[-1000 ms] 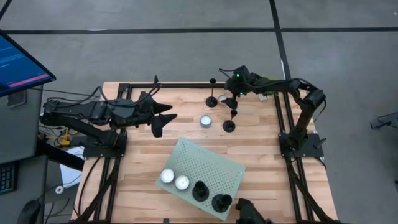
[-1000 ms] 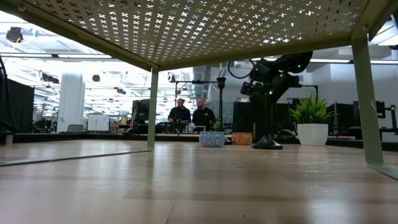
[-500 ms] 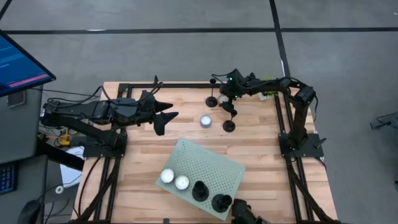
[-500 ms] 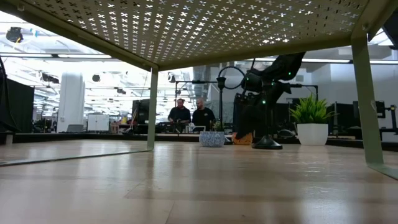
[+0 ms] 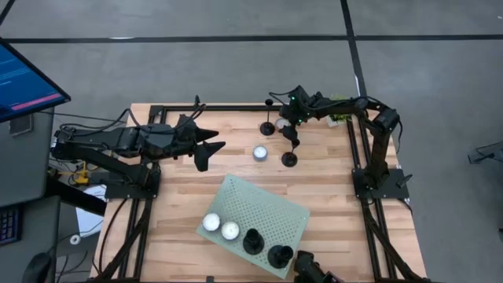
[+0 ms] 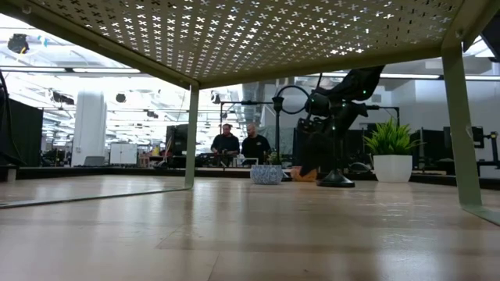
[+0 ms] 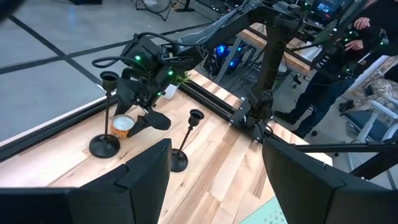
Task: Pick & Place candle stick holders
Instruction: Put the yellow patterned scented candle on the shelf aligned with the other red patterned scented candle
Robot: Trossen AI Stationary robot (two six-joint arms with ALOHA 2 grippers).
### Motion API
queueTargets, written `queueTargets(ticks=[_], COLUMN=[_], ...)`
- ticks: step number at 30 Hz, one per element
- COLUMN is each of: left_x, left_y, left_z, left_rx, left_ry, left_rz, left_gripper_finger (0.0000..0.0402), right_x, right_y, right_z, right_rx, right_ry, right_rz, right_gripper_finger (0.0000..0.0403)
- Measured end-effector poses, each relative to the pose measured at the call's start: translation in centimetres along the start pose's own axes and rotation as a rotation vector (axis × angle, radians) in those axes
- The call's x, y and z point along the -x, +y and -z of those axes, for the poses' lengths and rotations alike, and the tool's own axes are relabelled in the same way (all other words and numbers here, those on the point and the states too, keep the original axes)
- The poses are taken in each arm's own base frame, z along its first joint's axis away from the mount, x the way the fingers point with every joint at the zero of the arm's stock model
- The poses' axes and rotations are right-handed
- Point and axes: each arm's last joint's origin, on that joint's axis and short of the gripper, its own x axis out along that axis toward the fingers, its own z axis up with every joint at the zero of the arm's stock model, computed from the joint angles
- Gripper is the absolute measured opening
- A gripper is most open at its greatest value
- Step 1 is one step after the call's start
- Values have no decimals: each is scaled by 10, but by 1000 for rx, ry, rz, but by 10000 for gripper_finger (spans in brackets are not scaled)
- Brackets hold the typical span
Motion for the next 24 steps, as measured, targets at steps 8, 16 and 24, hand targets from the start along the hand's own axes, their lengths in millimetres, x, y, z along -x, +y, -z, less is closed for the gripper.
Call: queueTargets(ticks=[8, 16, 24], left_x=[0, 0, -14], left_y=[0, 0, 2], left_z=[0, 0, 6], left_rx=[1, 1, -98], left_ry=[0, 0, 30], left_rz=[0, 0, -64], left_gripper_finger=[253, 253, 253], right_x=[0, 18, 84], right_y=[0, -6, -16], right_z=[3, 5, 1], right_rx=[-19, -54, -102], right_ry=[27, 38, -15], right_rz=[-7, -5, 73], right_gripper_finger=[257, 226, 234])
